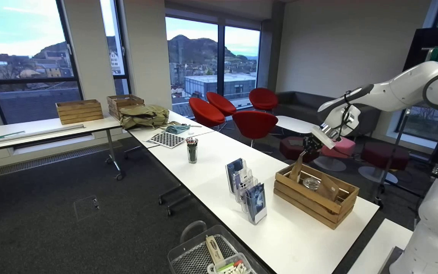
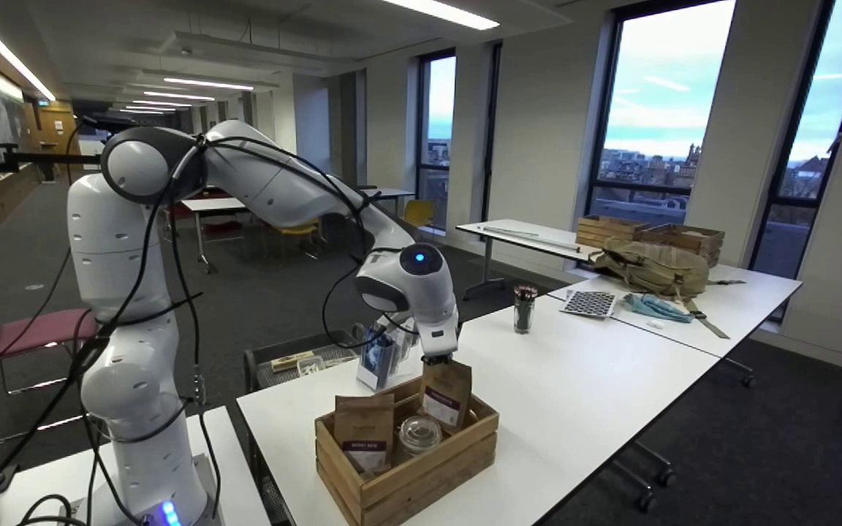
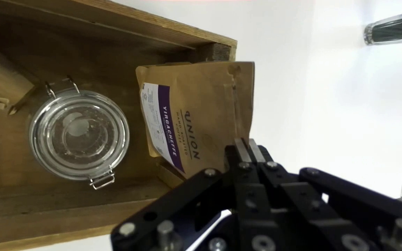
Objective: Put the brown bags into the wooden box
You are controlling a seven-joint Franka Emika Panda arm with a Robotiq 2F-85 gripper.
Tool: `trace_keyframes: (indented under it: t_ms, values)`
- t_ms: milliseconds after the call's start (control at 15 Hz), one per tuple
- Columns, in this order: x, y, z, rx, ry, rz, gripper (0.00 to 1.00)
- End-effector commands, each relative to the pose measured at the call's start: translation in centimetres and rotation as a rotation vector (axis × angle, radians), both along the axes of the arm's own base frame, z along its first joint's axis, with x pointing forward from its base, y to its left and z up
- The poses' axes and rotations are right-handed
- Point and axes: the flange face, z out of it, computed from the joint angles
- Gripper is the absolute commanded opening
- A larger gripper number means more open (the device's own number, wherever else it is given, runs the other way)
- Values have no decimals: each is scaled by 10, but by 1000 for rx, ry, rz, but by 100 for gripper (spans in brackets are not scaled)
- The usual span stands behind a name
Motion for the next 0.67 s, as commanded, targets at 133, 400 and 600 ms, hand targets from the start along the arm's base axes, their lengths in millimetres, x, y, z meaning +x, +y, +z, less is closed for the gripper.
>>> trace_keyframes:
  t_ms: [133, 400, 600]
  values:
    - [4, 16, -20, -11, 40, 42, 41]
    - [-15, 31, 19, -145, 28, 213, 72]
    - [-39, 50, 56, -260, 72, 375, 94]
